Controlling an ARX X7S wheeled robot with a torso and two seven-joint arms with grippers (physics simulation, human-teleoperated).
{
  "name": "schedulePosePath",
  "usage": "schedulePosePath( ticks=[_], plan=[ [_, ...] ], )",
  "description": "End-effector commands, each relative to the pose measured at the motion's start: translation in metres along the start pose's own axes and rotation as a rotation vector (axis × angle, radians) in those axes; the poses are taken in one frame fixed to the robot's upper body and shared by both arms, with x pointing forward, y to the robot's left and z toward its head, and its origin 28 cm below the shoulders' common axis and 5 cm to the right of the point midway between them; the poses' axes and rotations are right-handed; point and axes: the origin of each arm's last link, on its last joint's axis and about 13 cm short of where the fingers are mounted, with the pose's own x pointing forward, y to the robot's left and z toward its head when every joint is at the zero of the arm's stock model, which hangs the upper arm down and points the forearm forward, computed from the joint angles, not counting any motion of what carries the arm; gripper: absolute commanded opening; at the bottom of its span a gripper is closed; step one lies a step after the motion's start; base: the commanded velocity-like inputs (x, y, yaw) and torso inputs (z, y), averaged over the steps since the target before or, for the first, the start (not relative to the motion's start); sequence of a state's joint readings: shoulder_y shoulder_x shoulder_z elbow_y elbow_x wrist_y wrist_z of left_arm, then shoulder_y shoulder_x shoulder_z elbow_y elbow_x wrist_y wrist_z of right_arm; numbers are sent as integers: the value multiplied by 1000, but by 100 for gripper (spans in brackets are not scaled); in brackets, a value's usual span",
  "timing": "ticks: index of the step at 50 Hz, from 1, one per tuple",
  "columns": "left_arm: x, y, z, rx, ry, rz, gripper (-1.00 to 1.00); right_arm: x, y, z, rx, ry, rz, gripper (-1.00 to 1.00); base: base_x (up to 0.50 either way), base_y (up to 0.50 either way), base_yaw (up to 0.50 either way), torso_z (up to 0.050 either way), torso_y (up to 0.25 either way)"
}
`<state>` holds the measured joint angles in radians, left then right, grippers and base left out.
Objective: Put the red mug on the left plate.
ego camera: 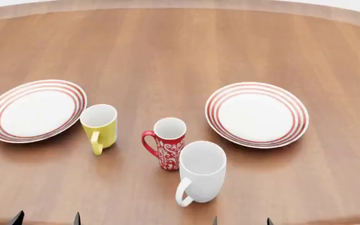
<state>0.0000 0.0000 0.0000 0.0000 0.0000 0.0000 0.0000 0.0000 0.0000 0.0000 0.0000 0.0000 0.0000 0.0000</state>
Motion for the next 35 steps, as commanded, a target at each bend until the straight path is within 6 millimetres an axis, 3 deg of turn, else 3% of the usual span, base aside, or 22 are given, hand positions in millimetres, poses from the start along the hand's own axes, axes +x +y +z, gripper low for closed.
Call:
schedulePosePath(
  ticks=[1,13,35],
  plan=[
    [-6,-1,7,13,-14,-8,100,-5,0,9,38,-21,1,100,0,0,0,0,0],
    [-14,-3,18,34,-50,-29,100,-17,2,27,35,-90,12,100,1,48,0,0,0],
    [-12,-3,15,55,-35,-28,100,-18,4,29,56,-92,42,100,136,355,0,0,0]
  ],
)
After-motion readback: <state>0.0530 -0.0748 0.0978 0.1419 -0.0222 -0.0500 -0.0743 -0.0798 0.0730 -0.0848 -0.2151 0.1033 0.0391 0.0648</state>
